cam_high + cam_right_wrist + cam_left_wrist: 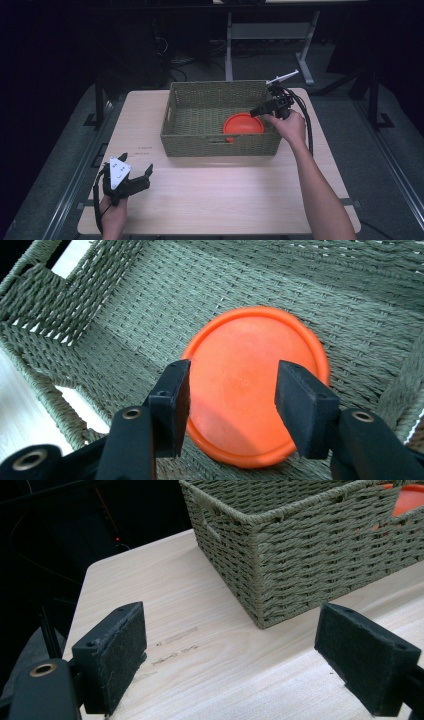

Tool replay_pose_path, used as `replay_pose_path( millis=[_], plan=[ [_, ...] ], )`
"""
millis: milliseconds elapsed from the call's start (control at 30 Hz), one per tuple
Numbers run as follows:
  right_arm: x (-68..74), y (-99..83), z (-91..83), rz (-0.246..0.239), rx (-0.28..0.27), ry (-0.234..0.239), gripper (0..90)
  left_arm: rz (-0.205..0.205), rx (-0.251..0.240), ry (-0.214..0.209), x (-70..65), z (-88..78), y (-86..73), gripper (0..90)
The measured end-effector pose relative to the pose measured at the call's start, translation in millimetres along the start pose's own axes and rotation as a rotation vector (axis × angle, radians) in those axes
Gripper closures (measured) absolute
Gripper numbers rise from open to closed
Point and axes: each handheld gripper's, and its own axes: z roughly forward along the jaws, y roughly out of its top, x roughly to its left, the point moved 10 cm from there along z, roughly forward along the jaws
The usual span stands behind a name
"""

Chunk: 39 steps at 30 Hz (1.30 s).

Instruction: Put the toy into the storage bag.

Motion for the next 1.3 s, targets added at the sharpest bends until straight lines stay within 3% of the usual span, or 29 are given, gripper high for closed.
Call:
replay_pose_path(
  millis=[433, 667, 1300],
  plan=[
    [19.3, -3.1, -16.5, -0.020, -0.026, 0.107, 41.6, 0.000, 0.000, 0.000, -0.2, -0.2, 0.0, 12.8],
    [19.4, -13.0, -28.7, -0.031, -0.041, 0.140, 42.1, 0.003, 0.000, 0.000, -0.5, -0.3, -0.1, 12.8],
    [30.0, -36.8, -66.6, -0.099, -0.086, 0.128, 41.9, 0.006, 0.000, -0.003, -1.7, -0.1, -0.1, 12.8]
  ],
)
